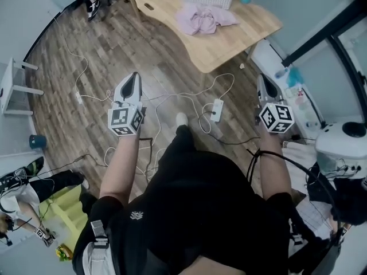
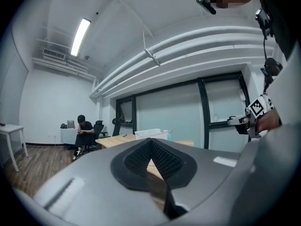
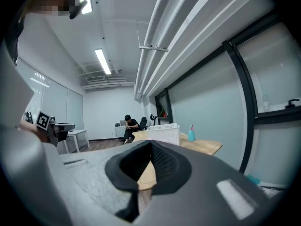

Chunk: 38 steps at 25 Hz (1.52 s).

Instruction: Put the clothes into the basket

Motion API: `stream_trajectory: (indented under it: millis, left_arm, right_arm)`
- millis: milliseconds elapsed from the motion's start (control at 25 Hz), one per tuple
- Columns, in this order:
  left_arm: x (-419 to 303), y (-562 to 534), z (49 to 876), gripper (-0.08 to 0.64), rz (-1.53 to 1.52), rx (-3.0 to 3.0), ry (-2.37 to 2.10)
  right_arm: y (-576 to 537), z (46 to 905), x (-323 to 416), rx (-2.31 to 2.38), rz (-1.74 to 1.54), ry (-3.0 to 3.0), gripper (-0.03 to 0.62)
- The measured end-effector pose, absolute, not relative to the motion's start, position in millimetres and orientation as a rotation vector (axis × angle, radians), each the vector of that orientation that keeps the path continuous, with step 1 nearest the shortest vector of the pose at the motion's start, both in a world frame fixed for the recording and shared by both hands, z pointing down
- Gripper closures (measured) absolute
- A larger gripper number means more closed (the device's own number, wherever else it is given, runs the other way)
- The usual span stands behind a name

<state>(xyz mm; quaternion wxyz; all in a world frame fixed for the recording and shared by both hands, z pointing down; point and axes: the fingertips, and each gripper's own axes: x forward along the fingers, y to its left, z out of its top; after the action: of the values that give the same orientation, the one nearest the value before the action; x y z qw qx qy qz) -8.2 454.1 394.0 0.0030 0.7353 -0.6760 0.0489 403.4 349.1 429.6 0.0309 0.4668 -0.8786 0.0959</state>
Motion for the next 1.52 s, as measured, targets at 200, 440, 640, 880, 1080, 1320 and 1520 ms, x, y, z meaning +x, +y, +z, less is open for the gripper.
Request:
stream_trajectory:
  millis: [200,440,640,880,1080,1320,1520]
  left_arm:
    - [-52.7,392.9,393.9,0.554,0.148,2.308,-2.115]
    - [-93.0,324.4,394.6,0.554,0.168,2.346,-2.057]
    - [-135.8,272.1,394.1,0.552,0.163,2.362,-2.053]
    - [-176.5,217.2,394.1,0.552,0.169,2.385,-2.032]
    - [-186.3,181.2,385.1,0.552,0.177,2.418,-2.022]
    - [-206.7,150.2,379.2,0.554,0.179,2.413,-2.024]
    - [-222.6,113.1,392.1,0.554,0.199,2.38,-2.045]
  right_arm:
    - [291.8,430.4,361.6,1.444,0.291,-2.678,0.591]
    - [236.2,426.1,315.0,1.458,0.307,-2.639,0.591]
    - [184.7,423.3,272.3,1.47,0.293,-2.623,0.591]
    - [138.4,424.0,231.7,1.482,0.292,-2.61,0.591]
    - [109.7,425.3,213.3,1.494,0.307,-2.624,0.591]
    - [72.5,435.9,192.6,1.494,0.343,-2.631,0.591]
    - [29.5,453.2,177.5,1.48,0.367,-2.637,0.591]
